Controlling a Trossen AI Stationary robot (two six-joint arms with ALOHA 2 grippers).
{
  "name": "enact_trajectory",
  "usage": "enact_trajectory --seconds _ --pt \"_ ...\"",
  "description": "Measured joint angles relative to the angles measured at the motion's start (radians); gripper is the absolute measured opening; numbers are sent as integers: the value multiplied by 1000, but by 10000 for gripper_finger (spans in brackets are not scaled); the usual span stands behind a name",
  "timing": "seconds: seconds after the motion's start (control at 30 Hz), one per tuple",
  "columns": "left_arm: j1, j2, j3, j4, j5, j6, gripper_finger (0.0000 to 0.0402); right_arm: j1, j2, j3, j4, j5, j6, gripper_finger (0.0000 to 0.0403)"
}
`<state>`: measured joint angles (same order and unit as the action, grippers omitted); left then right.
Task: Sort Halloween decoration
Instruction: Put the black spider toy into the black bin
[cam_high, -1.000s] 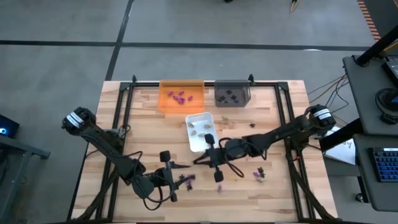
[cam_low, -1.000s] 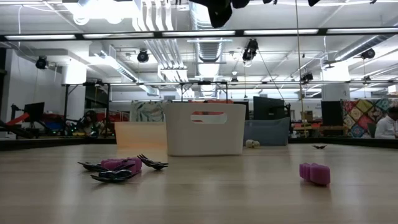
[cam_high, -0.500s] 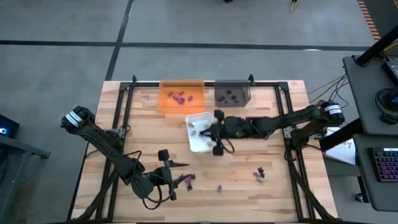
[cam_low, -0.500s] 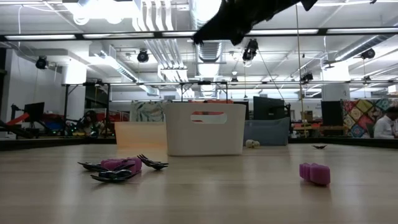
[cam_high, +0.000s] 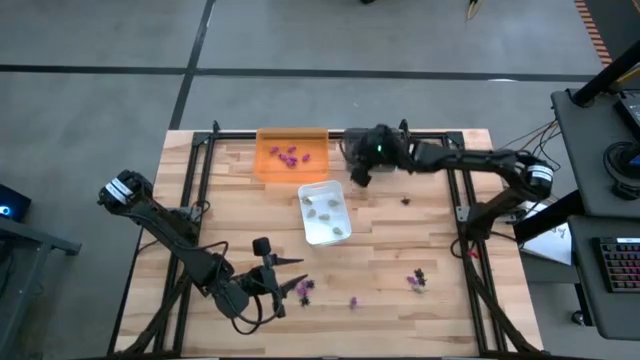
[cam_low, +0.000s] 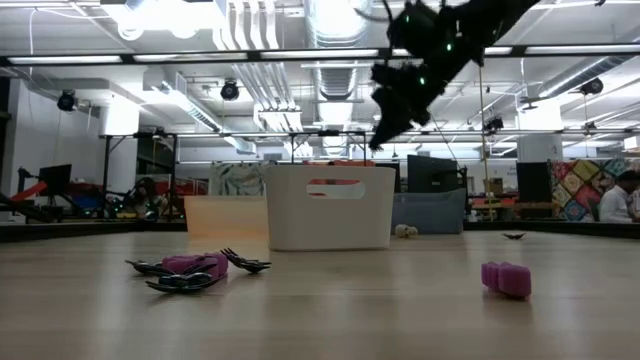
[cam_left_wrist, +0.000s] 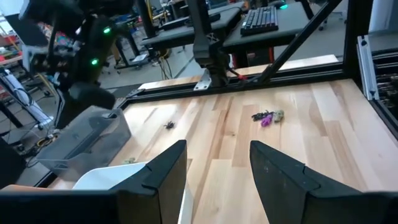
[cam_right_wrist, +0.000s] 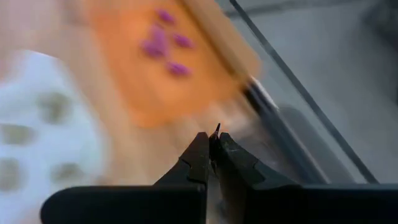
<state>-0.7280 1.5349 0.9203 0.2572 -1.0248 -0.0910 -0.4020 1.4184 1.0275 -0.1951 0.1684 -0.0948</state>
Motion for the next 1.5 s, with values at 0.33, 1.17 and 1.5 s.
enact_trajectory --seconds 0.33,1.17,1.5 --pt "8 0 0 -22 -14 0 160 -263 36 -1 -78 -121 -37 12" --pt "15 0 0 -45 -16 -1 160 -325 165 -1 -64 -169 -45 112" --pt "32 0 0 -46 -15 -1 160 -276 29 -1 -152 -285 75 93"
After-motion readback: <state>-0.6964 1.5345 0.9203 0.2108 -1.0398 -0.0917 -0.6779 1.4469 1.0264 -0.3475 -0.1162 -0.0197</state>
